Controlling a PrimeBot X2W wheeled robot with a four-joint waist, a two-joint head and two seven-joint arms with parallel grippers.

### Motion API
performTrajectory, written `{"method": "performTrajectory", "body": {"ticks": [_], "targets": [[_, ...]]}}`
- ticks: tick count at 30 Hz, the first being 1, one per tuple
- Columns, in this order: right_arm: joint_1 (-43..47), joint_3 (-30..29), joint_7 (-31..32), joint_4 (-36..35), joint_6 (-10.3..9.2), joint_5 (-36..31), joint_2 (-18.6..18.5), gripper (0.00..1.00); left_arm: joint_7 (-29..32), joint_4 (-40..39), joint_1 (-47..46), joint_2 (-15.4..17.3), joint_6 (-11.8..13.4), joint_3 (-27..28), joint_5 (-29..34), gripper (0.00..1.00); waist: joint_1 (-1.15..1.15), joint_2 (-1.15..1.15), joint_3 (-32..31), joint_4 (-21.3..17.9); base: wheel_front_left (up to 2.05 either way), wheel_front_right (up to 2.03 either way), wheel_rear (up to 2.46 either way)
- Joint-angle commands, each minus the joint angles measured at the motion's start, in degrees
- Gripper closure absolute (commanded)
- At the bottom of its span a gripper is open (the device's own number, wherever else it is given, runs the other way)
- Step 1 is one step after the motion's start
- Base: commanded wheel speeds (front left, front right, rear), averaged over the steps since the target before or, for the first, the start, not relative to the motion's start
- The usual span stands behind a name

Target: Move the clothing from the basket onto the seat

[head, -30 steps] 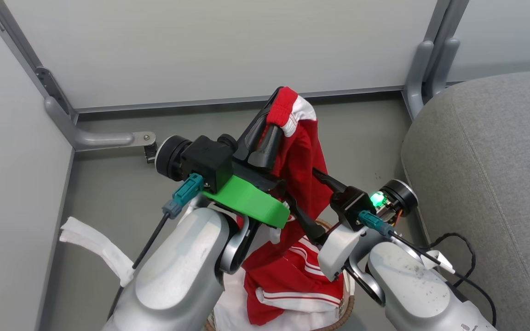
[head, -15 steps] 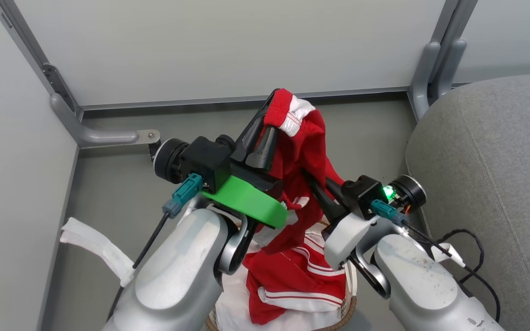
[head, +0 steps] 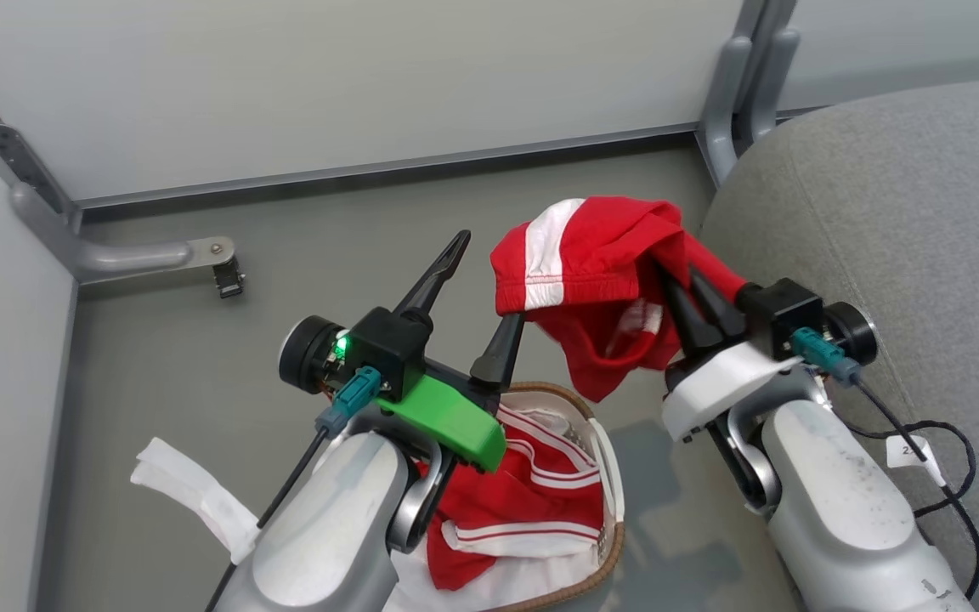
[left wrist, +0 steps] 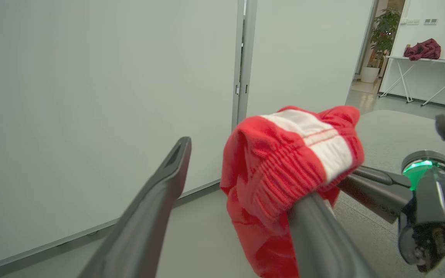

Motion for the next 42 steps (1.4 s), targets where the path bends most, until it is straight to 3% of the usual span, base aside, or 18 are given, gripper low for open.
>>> {"method": "performTrajectory", "body": {"ticks": [1, 13, 27, 36, 42], "targets": [[0.2, -2.0, -0.1, -0.6, -0.06, -0.5, -0.3, 1.00, 0.0, 0.4, 1.0, 0.2, -0.5, 0.1, 0.7, 0.00, 0.00, 0.00, 1.5, -2.9, 0.00, 0.00, 0.00], [0.2, -15.6, -0.1, -3.0, -0.06, -3.0, -0.2, 1.00, 0.0, 1.9, 3.5, 0.2, -2.6, 1.2, 2.4, 0.00, 0.00, 0.00, 3.8, -14.2, 0.00, 0.00, 0.00], [3.8, -18.9, -0.1, -5.5, -0.06, -1.6, -0.2, 1.00, 0.1, 3.0, 6.1, 0.2, -4.0, 4.7, 5.3, 0.00, 0.00, 0.00, 6.7, -28.6, 0.00, 0.00, 0.00], [3.5, -21.8, -0.1, -6.5, -0.06, -3.9, -0.2, 1.00, 0.0, 3.9, 4.6, 0.2, -4.7, 3.3, 5.9, 0.00, 0.00, 0.00, 9.3, -29.1, 0.00, 0.00, 0.00], [-3.8, -20.3, -0.1, -5.1, -0.06, -8.0, -1.3, 1.00, 0.0, 5.1, 4.4, 0.5, -4.8, 4.8, 7.9, 0.00, 0.00, 0.00, 13.6, -27.3, 0.00, 0.00, 0.00]]}}
